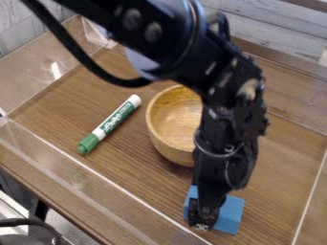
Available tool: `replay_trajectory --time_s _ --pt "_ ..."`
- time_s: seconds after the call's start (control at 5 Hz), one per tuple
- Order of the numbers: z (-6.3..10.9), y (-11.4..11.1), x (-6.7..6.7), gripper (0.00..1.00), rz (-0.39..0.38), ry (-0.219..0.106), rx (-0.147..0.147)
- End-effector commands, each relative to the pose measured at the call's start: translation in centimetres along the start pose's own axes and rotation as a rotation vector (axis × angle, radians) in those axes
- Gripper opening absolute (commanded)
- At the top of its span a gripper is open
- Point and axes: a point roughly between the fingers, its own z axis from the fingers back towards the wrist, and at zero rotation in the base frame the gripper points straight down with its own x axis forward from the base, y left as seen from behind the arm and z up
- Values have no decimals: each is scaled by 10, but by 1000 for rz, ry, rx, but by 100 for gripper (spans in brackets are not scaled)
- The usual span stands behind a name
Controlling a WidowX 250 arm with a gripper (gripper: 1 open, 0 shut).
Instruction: Put the blue block in the brown bowl
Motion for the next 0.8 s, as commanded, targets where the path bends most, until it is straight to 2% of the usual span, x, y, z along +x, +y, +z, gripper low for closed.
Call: replay_trajectory --time_s 0.0,0.2,0.6 --pt "-3 6 7 100 -8 -26 22" --pt "-5 7 6 0 -4 -29 20" --pt "0 8 4 0 -4 -28 2"
